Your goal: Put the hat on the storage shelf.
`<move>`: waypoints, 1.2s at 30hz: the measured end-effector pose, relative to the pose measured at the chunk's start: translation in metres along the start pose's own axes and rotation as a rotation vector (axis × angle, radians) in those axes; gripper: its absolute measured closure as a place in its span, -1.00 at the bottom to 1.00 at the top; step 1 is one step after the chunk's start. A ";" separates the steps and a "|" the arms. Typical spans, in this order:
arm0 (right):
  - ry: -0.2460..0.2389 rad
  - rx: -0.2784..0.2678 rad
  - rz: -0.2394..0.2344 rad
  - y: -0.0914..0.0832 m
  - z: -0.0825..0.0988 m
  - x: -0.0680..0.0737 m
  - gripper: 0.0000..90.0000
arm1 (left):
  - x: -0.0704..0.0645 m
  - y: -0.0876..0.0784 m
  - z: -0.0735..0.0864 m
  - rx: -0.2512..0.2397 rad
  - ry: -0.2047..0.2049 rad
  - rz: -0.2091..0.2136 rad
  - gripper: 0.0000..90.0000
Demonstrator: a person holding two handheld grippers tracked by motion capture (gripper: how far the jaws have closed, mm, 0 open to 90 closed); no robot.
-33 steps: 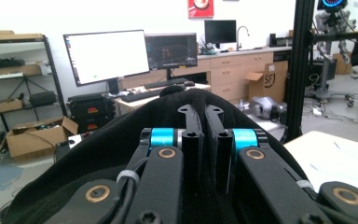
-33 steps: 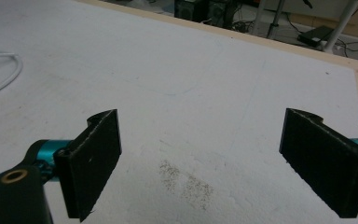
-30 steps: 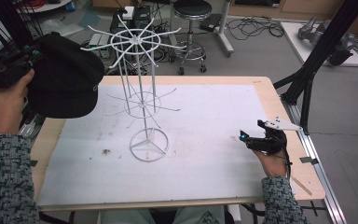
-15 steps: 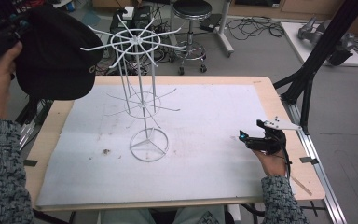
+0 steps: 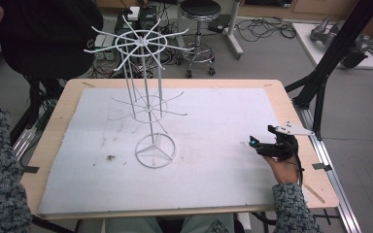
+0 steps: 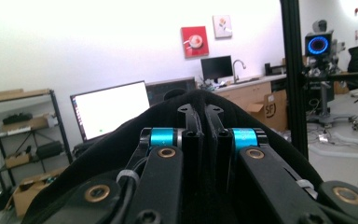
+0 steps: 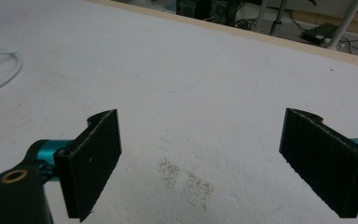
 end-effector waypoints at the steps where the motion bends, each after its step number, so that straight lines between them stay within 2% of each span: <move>1: 0.002 0.001 0.002 0.000 0.000 0.000 -0.74 | 0.001 0.000 -0.003 -0.003 0.004 -0.002 0.92; 17: -0.001 0.001 0.004 -0.001 0.001 -0.001 -0.74 | 0.014 -0.018 -0.036 -0.057 0.017 -0.018 0.92; 24: 0.000 0.001 0.004 -0.001 0.001 0.000 -0.74 | 0.011 -0.024 -0.056 -0.096 0.018 0.014 0.92; 26: -0.001 -0.001 0.002 -0.001 0.001 0.000 -0.74 | 0.010 -0.028 -0.063 -0.122 0.011 0.029 0.92; 31: 0.000 -0.002 0.002 -0.001 0.000 0.000 -0.74 | 0.008 -0.030 -0.069 -0.158 -0.017 0.069 0.92; 34: -0.003 0.002 0.003 -0.001 0.001 0.000 -0.74 | 0.007 -0.032 -0.074 -0.197 -0.054 0.110 0.92; 36: -0.003 0.002 0.003 -0.001 0.001 0.000 -0.74 | 0.006 -0.032 -0.075 -0.211 -0.065 0.125 0.92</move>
Point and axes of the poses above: each handheld gripper's, and its own axes: y roughly forward along the jaws, z roughly out of its underside, x roughly to its left, the point moved 9 cm from there along y, roughly forward along the jaws, and after that the axes turned 13 degrees about y, right-handed, at the moved point
